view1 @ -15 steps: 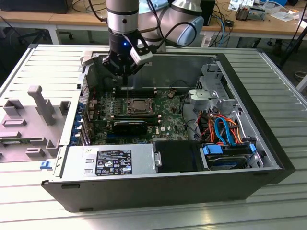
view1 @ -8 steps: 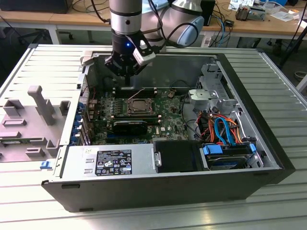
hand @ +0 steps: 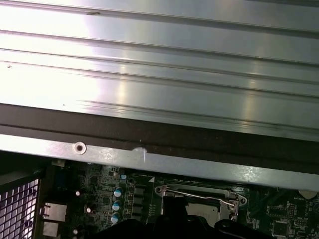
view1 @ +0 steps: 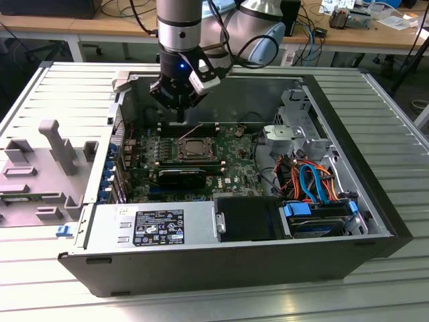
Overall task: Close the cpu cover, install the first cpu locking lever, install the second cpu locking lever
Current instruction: 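Install the second cpu locking lever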
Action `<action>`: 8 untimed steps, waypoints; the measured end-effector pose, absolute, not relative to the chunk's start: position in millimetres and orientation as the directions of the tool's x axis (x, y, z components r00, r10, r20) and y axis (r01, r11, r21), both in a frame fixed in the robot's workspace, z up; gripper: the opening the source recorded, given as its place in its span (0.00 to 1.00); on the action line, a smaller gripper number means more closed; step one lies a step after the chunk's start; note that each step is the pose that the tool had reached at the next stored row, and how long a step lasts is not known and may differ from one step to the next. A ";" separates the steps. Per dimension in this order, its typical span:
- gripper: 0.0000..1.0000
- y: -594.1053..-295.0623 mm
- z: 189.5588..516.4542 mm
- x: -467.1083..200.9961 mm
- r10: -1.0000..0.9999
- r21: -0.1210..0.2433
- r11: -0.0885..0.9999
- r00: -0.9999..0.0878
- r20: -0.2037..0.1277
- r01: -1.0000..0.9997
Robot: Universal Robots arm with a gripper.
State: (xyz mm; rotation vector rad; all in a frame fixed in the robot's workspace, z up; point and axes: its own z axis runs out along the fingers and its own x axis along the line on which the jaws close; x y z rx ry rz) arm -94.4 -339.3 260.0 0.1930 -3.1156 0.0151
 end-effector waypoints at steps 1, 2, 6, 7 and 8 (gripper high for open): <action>0.11 -339.3 258.4 -94.4 -0.124 -0.008 0.992 -0.992 0.021 -0.124; 0.11 -339.3 255.9 -94.2 -0.125 -0.008 0.992 -0.992 0.021 -0.126; 0.11 -339.3 247.6 -93.3 -0.127 -0.008 0.992 -0.992 0.021 -0.128; 0.11 -339.3 245.5 -93.3 -0.127 -0.008 0.992 -0.992 0.021 -0.128; 0.11 -339.3 243.2 -93.3 -0.127 -0.008 0.992 -0.992 0.021 -0.128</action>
